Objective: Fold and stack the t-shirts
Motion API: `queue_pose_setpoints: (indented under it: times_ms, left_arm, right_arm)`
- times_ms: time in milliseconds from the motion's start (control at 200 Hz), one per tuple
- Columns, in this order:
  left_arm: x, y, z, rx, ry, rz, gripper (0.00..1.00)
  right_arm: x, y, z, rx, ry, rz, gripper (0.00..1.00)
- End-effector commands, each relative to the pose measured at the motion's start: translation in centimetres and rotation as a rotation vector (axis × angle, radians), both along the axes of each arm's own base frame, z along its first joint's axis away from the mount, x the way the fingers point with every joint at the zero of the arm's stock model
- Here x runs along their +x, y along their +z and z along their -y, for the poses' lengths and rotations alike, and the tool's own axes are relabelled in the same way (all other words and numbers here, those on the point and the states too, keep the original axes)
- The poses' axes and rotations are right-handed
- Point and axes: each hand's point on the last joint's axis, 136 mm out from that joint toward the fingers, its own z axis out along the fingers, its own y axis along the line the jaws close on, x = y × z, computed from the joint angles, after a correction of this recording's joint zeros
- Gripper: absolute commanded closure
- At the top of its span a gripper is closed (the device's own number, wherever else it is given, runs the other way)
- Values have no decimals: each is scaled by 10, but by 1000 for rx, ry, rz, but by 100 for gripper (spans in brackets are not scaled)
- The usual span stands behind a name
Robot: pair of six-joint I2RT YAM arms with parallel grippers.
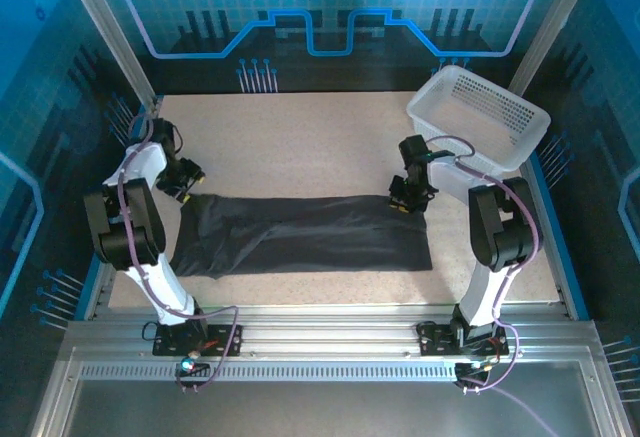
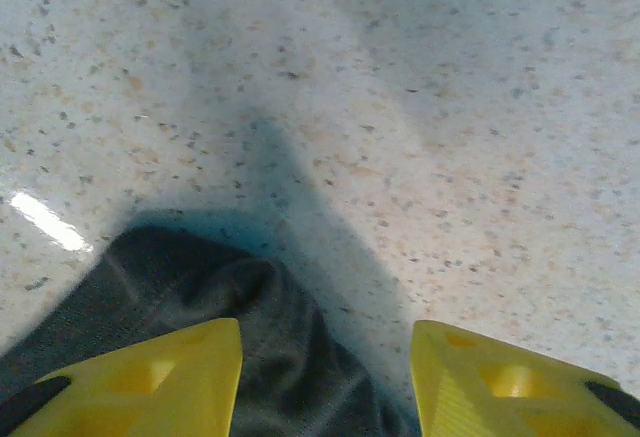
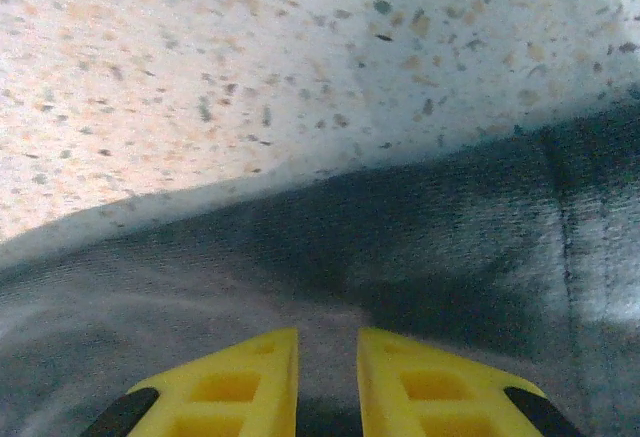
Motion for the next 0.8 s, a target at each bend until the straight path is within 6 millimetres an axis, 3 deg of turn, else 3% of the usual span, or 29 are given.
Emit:
queue_pose_setpoints:
  times_ms: [0, 260, 445, 505, 570, 645, 795]
  left_arm:
    - [-4, -1, -5, 13, -55, -47, 53]
    - [4, -20, -1, -14, -54, -5, 59]
    - [-12, -28, -12, 43, -41, -83, 70]
    - [-14, -27, -13, 49, -37, -81, 67]
    - [-15, -28, -14, 53, -34, -85, 55]
    - [-11, -30, -11, 35, -39, -67, 55]
    - [-8, -33, -7, 11, -35, -61, 88]
  right_arm:
    - [-7, -4, 3, 14, -1, -48, 77]
    - [-5, -12, 6, -3, -9, -65, 77]
    - [-6, -16, 11, -37, -19, -89, 77]
    - [-6, -18, 15, -55, -25, -98, 77]
    - [-5, -21, 17, -67, -28, -106, 77]
    - [-3, -22, 17, -76, -31, -111, 77]
    - [-2, -22, 19, -95, -48, -146, 77]
